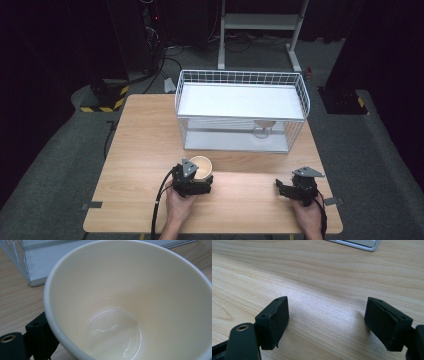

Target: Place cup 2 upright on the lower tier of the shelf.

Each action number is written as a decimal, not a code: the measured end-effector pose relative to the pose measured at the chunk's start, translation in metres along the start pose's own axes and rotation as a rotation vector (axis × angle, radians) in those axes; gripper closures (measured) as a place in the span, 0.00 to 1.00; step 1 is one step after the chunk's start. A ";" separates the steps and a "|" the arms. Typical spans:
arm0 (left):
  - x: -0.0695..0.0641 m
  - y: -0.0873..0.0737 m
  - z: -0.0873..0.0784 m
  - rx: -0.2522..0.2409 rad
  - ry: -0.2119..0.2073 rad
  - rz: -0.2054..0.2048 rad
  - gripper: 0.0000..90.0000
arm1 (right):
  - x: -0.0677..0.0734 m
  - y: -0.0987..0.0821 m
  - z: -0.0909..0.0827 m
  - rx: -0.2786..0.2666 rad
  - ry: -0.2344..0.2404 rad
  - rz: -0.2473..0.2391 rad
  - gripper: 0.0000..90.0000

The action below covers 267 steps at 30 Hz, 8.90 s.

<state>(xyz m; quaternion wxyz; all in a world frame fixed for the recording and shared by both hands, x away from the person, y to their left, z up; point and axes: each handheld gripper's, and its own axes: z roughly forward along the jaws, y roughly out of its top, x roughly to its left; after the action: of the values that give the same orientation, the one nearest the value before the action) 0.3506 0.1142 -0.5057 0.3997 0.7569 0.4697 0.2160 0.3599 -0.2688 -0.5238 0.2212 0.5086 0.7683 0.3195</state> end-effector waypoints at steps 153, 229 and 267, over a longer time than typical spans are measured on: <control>0.017 0.094 0.079 0.008 0.062 0.017 0.10 | 0.000 0.000 0.000 0.002 -0.001 0.004 0.22; 0.024 0.087 0.086 0.043 0.109 0.015 0.12 | 0.000 0.000 0.000 0.002 -0.002 0.004 0.22; 0.025 0.083 0.099 0.092 0.175 -0.012 0.34 | 0.000 0.000 0.000 0.002 -0.002 0.004 0.22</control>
<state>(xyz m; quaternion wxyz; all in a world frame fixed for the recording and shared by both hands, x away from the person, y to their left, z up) 0.4763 0.0770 -0.4978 0.3233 0.7498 0.5168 0.2574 0.3597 -0.2685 -0.5238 0.2209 0.5108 0.7673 0.3187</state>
